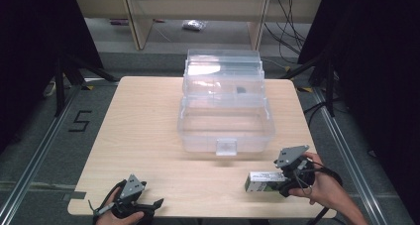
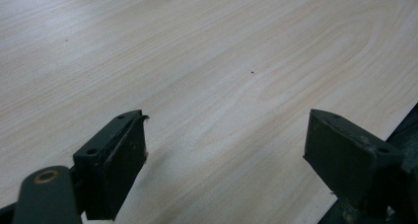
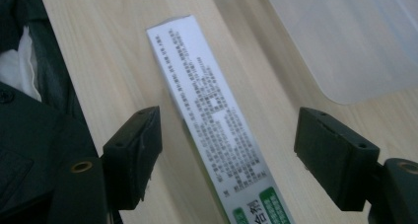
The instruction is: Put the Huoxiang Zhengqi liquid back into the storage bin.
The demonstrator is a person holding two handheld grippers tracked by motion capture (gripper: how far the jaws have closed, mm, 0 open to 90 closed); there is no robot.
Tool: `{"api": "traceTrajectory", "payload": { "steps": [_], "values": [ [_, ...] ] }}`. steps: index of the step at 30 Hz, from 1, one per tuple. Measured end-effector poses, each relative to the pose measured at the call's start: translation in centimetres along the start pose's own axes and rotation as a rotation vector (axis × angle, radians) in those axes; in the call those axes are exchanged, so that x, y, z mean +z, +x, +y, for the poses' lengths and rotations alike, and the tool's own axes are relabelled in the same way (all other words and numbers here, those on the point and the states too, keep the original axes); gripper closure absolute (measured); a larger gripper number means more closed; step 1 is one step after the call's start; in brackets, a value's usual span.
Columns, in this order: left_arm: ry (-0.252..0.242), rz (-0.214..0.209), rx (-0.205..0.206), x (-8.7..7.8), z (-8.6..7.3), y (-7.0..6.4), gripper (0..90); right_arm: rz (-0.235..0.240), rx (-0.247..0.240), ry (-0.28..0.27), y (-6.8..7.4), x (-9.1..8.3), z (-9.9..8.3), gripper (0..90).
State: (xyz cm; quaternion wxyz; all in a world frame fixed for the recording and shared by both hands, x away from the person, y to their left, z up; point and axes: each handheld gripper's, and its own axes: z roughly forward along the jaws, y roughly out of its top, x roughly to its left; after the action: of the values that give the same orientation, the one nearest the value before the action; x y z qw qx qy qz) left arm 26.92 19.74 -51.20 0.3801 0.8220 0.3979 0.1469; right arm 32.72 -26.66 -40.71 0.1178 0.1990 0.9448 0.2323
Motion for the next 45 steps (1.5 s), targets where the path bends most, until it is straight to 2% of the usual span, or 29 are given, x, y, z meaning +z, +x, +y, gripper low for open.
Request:
{"api": "traceTrajectory", "payload": {
  "steps": [1, 2, 3, 4, 7, 8, 12, 16, 17, 18, 19, 21, 23, 26, 27, 35, 36, 37, 38, 39, 40, 44, 45],
  "values": [
    [0.003, -0.001, 0.001, 0.0, 0.0, 0.0, 15.5, 0.003, 0.018, 0.013, 0.2, 0.1, 0.1, 28.5],
    [0.002, -0.003, 0.005, -0.1, 0.0, 0.0, 15.5, 0.008, 0.011, 0.025, 0.3, 0.3, 0.3, 28.9],
    [0.004, -0.005, 0.008, -0.1, 0.0, 0.0, 15.5, 0.023, -0.027, 0.039, 0.2, 0.4, 0.5, 29.2],
    [0.004, -0.004, 0.009, -0.1, 0.0, 0.0, 15.5, 0.023, -0.020, 0.050, 0.4, 0.5, 0.6, 29.4],
    [0.002, 0.000, 0.004, -0.1, 0.0, 0.1, 15.5, 0.022, -0.042, 0.069, 0.3, 0.9, 0.9, 29.5],
    [-0.003, -0.004, 0.007, 0.0, -0.1, 0.0, 15.5, 0.017, -0.032, 0.097, 0.2, 1.0, 1.0, 30.5],
    [0.000, -0.002, 0.002, -0.1, 0.0, 0.0, 15.5, 0.032, -0.046, 0.108, -0.2, 1.3, 0.9, 31.6],
    [0.000, -0.004, 0.006, 0.0, 0.0, 0.0, 15.5, 0.037, -0.028, 0.130, -0.3, 1.6, 0.6, 33.6],
    [-0.002, -0.003, -0.002, 0.0, -0.1, 0.0, 15.5, 0.046, -0.047, 0.133, -0.4, 1.7, 0.6, 35.0],
    [-0.002, -0.002, -0.002, 0.0, 0.0, 0.0, 15.5, 0.048, -0.052, 0.137, -0.5, 1.8, 0.6, 35.5],
    [0.003, -0.002, 0.006, -0.1, 0.0, -0.1, 15.5, 0.044, -0.034, 0.142, -0.3, 1.9, 0.6, 36.0],
    [0.003, -0.011, 0.005, -0.1, 0.0, 0.0, 15.5, 0.060, -0.064, 0.142, -0.5, 2.1, 0.6, 38.1],
    [0.000, -0.012, 0.004, -0.1, 0.0, 0.0, 15.5, 0.059, -0.056, 0.151, -0.4, 2.1, 0.6, 39.1],
    [0.004, -0.012, 0.008, -0.1, 0.0, 0.0, 15.5, 0.070, -0.080, 0.172, -0.6, 2.5, 0.8, 41.3],
    [0.000, 0.000, 0.005, 0.0, 0.0, 0.0, 15.5, 0.071, -0.072, 0.179, -0.5, 2.6, 0.8, 41.6],
    [0.007, 0.001, 0.005, -0.1, 0.0, 0.0, 15.5, 0.107, -0.089, 0.212, -0.7, 3.2, 1.1, 44.4],
    [-0.002, -0.004, 0.006, 0.0, -0.1, 0.0, 15.5, 0.094, -0.081, 0.209, -0.6, 3.2, 1.0, 45.6],
    [0.001, -0.006, 0.008, 0.0, -0.1, 0.0, 15.5, 0.103, -0.089, 0.206, -0.6, 3.4, 1.0, 46.5],
    [-0.001, -0.005, 0.005, 0.0, -0.1, 0.0, 15.5, 0.110, -0.073, 0.229, -0.5, 3.4, 1.0, 47.8],
    [0.001, -0.001, 0.001, 0.0, 0.0, 0.0, 15.5, 0.110, -0.073, 0.229, -0.5, 3.4, 1.0, 47.8],
    [0.000, -0.001, 0.001, 0.0, 0.0, 0.0, 15.5, 0.124, -0.093, 0.240, -0.6, 3.4, 1.1, 49.5],
    [0.004, -0.013, 0.005, 0.0, -0.1, 0.0, 15.5, 0.121, -0.111, 0.251, -0.6, 3.5, 1.0, 51.3],
    [0.001, -0.012, 0.004, 0.0, 0.0, 0.0, 15.5, 0.121, -0.090, 0.275, -0.5, 3.4, 1.0, 51.8]
  ]
}}
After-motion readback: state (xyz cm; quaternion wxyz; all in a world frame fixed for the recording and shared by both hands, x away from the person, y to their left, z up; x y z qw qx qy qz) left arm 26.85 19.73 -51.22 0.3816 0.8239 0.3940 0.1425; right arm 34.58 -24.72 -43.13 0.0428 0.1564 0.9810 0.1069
